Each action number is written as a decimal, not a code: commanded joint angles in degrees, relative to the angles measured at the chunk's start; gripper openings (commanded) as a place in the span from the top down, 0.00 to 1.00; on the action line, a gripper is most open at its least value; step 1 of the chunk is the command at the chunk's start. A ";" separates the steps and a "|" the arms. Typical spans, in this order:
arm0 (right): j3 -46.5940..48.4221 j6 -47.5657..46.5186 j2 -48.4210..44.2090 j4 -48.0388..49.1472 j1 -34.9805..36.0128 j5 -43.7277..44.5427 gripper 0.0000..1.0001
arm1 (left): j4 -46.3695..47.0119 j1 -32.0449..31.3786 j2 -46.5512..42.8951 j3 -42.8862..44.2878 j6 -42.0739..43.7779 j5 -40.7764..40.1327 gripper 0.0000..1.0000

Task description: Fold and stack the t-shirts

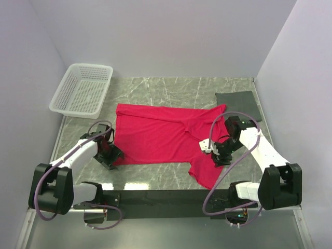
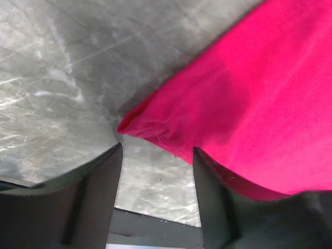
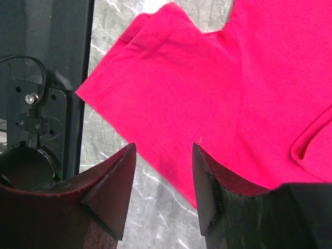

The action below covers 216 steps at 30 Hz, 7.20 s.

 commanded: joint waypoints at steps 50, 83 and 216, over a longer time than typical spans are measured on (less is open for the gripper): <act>-6.74 -15.01 -6.23 -10.35 13.32 13.53 0.44 | 10.28 2.26 -5.22 -3.74 -2.00 -6.59 0.99; -5.86 -2.26 5.81 1.69 49.20 19.14 0.46 | 12.56 2.26 -6.19 -4.62 -0.68 -3.86 0.99; 32.81 37.37 21.02 8.81 -12.24 -3.70 1.00 | 17.22 8.77 10.42 19.89 4.50 -0.61 0.99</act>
